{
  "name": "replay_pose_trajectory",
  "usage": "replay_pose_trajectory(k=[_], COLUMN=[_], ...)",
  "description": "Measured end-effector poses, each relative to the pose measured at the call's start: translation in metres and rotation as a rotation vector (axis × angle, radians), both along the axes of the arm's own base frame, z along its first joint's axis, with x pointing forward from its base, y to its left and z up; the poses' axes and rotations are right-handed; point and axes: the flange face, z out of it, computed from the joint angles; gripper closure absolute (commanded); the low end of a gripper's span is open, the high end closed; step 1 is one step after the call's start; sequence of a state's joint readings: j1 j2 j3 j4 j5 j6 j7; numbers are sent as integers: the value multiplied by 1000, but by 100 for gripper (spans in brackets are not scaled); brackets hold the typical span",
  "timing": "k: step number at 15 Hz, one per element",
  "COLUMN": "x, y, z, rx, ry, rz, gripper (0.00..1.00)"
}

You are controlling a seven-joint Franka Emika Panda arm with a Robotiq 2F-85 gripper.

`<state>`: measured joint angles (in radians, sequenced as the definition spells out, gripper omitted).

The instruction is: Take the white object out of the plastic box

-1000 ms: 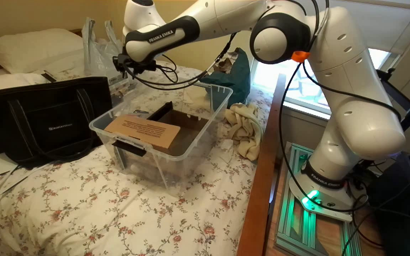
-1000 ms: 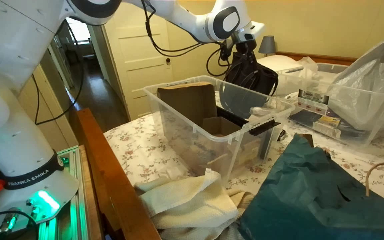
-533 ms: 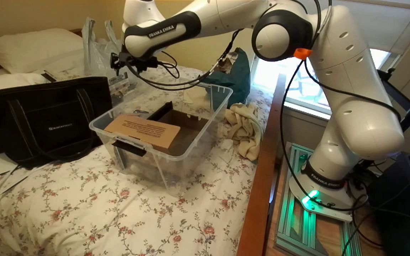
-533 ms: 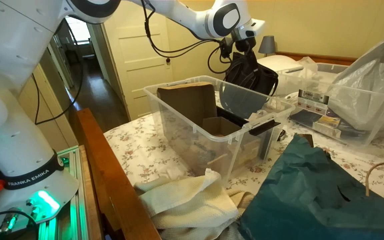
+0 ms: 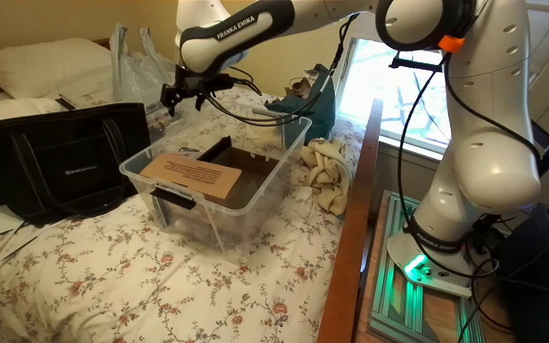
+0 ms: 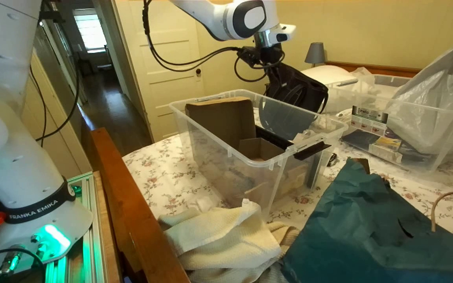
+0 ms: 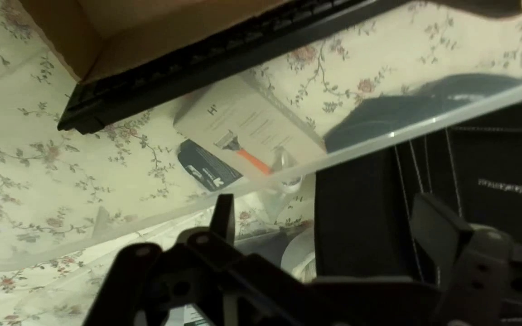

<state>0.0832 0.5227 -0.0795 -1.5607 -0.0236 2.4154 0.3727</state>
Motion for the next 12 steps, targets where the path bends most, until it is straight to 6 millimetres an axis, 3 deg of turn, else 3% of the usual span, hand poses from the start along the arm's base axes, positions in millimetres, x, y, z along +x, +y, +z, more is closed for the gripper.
replay_pose_trajectory(k=[8, 12], x=[-79, -82], y=[32, 32], z=[-32, -34], rx=[-82, -82], ry=[20, 21], rz=[350, 352], gripper=[0, 0])
